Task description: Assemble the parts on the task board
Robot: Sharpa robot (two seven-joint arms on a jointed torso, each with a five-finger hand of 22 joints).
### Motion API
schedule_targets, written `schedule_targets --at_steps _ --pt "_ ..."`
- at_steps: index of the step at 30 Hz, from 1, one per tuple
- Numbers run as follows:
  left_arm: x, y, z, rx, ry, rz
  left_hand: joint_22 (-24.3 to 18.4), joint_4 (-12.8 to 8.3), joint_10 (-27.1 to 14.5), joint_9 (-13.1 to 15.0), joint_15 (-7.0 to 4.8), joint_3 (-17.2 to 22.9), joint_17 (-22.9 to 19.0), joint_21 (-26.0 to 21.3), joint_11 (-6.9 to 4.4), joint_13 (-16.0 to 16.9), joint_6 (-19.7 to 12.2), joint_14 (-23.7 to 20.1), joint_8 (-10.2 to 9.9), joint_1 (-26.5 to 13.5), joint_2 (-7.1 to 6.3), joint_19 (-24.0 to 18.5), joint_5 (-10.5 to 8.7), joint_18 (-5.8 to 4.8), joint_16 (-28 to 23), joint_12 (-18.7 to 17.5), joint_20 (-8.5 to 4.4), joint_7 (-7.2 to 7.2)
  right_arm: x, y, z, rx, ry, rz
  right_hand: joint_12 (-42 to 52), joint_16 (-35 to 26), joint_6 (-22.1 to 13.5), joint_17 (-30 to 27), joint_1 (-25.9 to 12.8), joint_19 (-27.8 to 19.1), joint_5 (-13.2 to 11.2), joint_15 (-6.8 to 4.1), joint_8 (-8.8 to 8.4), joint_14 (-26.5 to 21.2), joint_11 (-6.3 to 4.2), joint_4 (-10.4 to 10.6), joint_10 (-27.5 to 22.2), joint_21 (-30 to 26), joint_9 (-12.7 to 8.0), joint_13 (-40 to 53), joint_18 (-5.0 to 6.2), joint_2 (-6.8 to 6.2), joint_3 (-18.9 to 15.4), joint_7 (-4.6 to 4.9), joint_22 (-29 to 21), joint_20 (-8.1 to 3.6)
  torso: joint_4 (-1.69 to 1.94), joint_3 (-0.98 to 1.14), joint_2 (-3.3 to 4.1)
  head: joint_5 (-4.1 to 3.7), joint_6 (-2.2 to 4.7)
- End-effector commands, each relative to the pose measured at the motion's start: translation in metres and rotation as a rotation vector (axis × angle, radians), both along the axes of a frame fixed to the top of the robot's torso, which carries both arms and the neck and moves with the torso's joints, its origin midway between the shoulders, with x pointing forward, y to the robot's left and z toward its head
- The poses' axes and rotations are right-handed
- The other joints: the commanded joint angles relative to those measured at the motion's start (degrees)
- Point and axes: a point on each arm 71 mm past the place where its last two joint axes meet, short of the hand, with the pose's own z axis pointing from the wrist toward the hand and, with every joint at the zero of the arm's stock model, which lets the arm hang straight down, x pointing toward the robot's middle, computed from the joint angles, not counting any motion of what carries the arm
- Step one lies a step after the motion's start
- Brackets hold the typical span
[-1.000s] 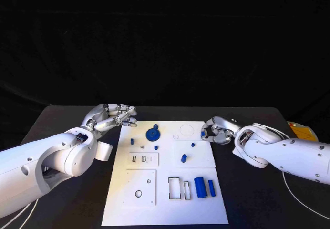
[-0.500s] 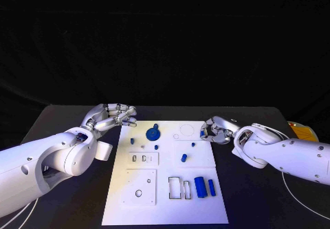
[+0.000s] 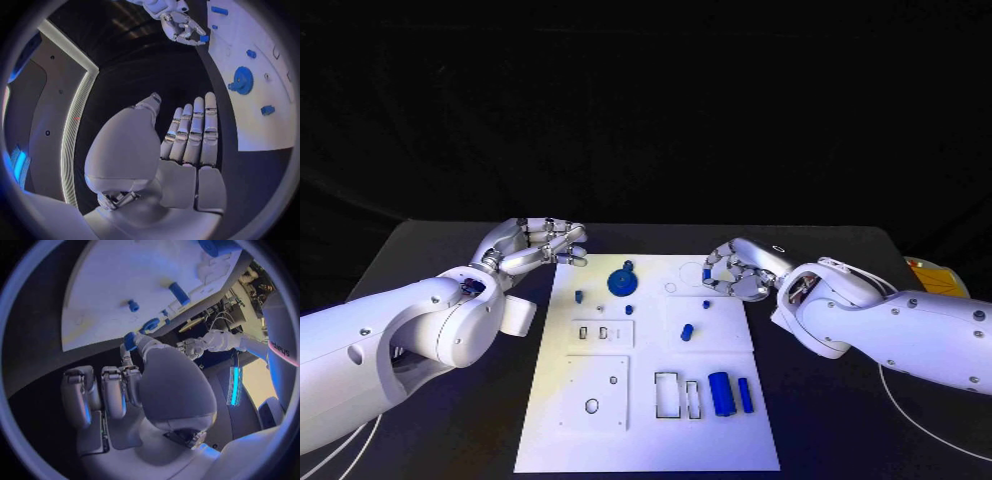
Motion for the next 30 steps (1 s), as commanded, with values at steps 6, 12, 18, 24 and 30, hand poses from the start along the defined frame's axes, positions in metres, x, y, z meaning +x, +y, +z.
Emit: schedule_targets --at_steps 6,12,18,24,30 --pt "0.000 -0.003 0.001 -0.011 0.000 -0.015 -0.07 0.17 -0.16 0.00 -0.05 -0.32 0.06 -0.15 0.00 0.02 -0.29 -0.38 -0.22 0.02 0.56 -0.32 -0.24 0.63 -0.32 -0.33 0.07 1.82 -0.003 0.045 0.005 -0.018 -0.001 0.020 0.27 0.31 0.88 12.63 -0.56 6.00 0.91 -0.51 0.25 5.46 -0.31 0.28 1.08 0.26 0.16 9.00 -0.40 0.91 0.61 -0.77 15.05 -0.60 0.17 -0.11 0.05 0.85 -0.22" --pt "0.001 -0.003 0.000 -0.012 0.001 -0.014 -0.07 0.17 -0.16 0.00 -0.05 -0.32 0.06 -0.15 0.00 0.02 -0.29 -0.38 -0.22 0.02 0.56 -0.32 -0.24 0.63 -0.32 -0.33 0.07 1.82 -0.009 0.077 0.004 -0.021 0.007 0.066 0.26 0.28 0.81 12.53 -0.81 6.00 1.50 -0.53 0.26 5.44 -0.37 0.36 1.09 0.26 0.21 9.01 -0.40 0.89 0.82 -0.81 15.05 -0.65 0.16 -0.11 0.10 1.85 -0.49" --pt "0.001 -0.003 0.000 -0.013 0.000 -0.014 -0.09 0.17 -0.26 0.00 -0.02 -0.36 0.17 -0.12 0.04 0.02 -0.42 -0.40 -0.30 0.02 0.74 -0.34 -0.25 0.64 -0.40 -0.39 0.10 1.88 -0.017 0.105 -0.001 -0.044 -0.001 0.121 0.18 0.28 0.76 12.53 -0.91 6.00 1.97 -0.56 0.27 5.44 -0.40 0.33 1.03 0.26 0.25 8.93 -0.40 0.81 0.97 -0.83 15.05 -0.69 -0.06 -0.06 0.16 2.89 -0.67" --pt "0.002 -0.004 0.000 -0.013 0.000 -0.013 -0.09 0.17 -0.26 0.00 -0.02 -0.36 0.17 -0.12 0.04 0.02 -0.42 -0.40 -0.30 0.02 0.74 -0.34 -0.25 0.64 -0.40 -0.39 0.10 1.88 -0.026 0.127 -0.008 -0.068 0.002 0.172 0.21 0.28 0.76 12.51 -1.00 6.00 2.07 -0.57 0.29 5.43 -0.39 0.34 1.06 0.26 0.27 8.97 -0.40 0.69 0.96 -0.83 15.05 -0.70 -0.03 -0.02 0.17 3.37 -0.96" --pt "0.002 -0.004 0.000 -0.015 0.000 -0.014 -0.09 0.17 -0.26 0.00 -0.02 -0.36 0.17 -0.12 0.04 0.02 -0.42 -0.40 -0.30 0.02 0.74 -0.34 -0.25 0.64 -0.40 -0.39 0.10 1.88 -0.033 0.143 -0.016 -0.087 0.016 0.204 0.20 0.25 0.84 12.40 -1.09 6.00 2.16 -0.57 0.34 5.41 -0.41 0.34 1.04 0.26 0.31 8.96 -0.40 0.60 0.97 -0.85 15.05 -0.71 0.03 0.03 0.20 3.62 -0.98"
